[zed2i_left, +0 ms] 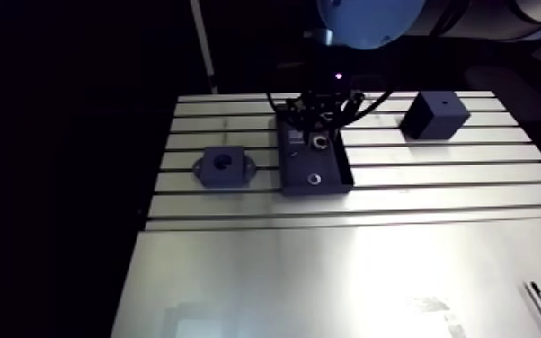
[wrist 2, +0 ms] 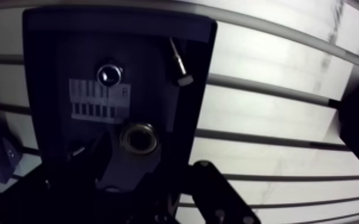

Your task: Pick up the bearing and press it into the housing until flush.

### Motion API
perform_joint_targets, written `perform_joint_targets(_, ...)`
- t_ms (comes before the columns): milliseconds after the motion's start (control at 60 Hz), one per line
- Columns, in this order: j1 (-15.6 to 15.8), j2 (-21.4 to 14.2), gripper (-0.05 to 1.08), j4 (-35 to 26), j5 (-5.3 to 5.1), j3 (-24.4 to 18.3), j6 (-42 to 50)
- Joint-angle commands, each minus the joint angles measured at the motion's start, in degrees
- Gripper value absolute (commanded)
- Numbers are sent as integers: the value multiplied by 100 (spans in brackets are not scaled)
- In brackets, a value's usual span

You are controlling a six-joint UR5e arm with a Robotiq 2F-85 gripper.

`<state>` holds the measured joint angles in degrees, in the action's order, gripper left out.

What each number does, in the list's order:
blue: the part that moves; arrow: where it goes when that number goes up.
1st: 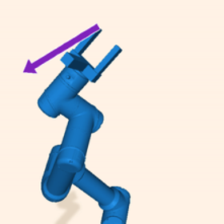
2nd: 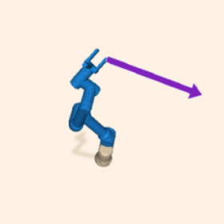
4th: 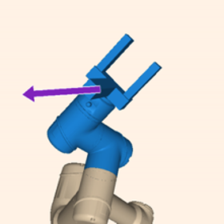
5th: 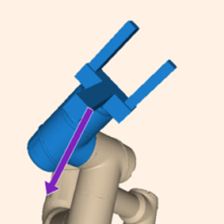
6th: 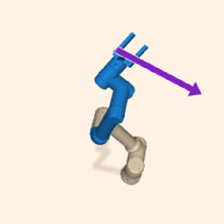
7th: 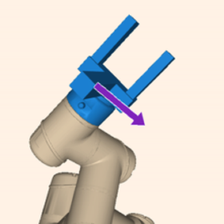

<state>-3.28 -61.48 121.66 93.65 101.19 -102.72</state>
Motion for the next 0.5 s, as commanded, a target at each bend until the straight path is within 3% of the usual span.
perform_joint_targets(17,3,1,44,3,0,-7,10)
perform_joint_targets(500,3,10,45,135,-9,1,-7)
